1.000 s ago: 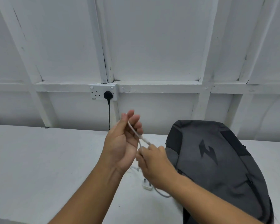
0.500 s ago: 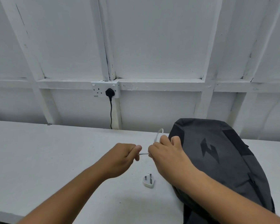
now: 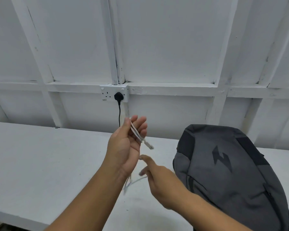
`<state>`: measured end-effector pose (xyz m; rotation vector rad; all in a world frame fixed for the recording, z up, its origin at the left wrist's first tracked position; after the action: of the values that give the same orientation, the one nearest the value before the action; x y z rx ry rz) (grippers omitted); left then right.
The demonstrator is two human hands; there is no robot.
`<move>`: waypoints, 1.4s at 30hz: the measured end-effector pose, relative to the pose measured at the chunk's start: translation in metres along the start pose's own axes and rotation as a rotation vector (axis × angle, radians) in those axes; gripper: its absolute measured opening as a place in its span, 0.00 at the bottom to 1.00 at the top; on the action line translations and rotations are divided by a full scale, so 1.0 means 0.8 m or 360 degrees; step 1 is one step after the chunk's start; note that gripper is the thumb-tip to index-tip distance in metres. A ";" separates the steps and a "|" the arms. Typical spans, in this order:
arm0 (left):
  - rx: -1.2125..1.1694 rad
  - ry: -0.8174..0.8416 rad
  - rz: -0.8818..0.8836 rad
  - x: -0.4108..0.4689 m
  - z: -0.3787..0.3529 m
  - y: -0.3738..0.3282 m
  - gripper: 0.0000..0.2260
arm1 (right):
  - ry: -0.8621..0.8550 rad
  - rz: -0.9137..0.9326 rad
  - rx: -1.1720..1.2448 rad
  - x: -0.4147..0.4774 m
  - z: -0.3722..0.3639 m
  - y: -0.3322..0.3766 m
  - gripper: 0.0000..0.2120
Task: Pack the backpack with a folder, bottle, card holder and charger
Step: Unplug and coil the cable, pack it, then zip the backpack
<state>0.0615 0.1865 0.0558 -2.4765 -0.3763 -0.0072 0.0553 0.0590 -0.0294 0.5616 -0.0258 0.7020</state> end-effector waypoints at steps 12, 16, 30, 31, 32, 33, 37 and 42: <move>0.2967 0.0913 -0.0459 0.027 0.077 0.012 0.14 | -0.0109 0.0094 -0.0755 -0.018 0.061 -0.017 0.18; 0.2822 0.0850 -0.0280 0.017 0.097 0.008 0.17 | -0.0087 -0.0082 -0.0848 -0.008 0.099 -0.029 0.14; 0.0443 0.1056 0.0619 -0.096 0.022 -0.011 0.16 | -0.0040 -0.0434 -0.0950 0.027 0.069 -0.115 0.07; 0.0416 0.1025 0.0522 -0.091 0.009 -0.017 0.16 | 0.0029 -0.0411 -0.0928 0.023 0.044 -0.109 0.08; 0.0438 0.0953 0.0393 -0.084 -0.001 -0.021 0.16 | 0.0091 -0.0387 -0.0909 0.018 0.021 -0.102 0.08; 0.0453 0.0855 0.0254 -0.075 -0.009 -0.024 0.16 | 0.0135 -0.0349 -0.0897 0.012 0.000 -0.096 0.09; 0.0442 0.0509 -0.0179 -0.025 -0.015 -0.025 0.15 | 0.0242 -0.0212 -0.0856 -0.014 -0.054 -0.067 0.11; 0.1017 0.0403 -0.0516 0.035 -0.004 -0.025 0.12 | 0.0258 -0.0084 -0.0797 -0.046 -0.077 -0.028 0.11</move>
<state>0.0837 0.2072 0.0726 -1.7416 -0.5636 -0.2865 0.0313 0.0535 -0.1006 0.0247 -0.0344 0.6569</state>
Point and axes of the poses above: each hand's wrist, its own x-axis towards the middle knuckle, its own z-axis out of the back of the hand, y = z × x, the point moved 2 cm from there along x, towards the middle knuckle, and after that the axes turned 4 degrees about -x, right-handed, at the moved point
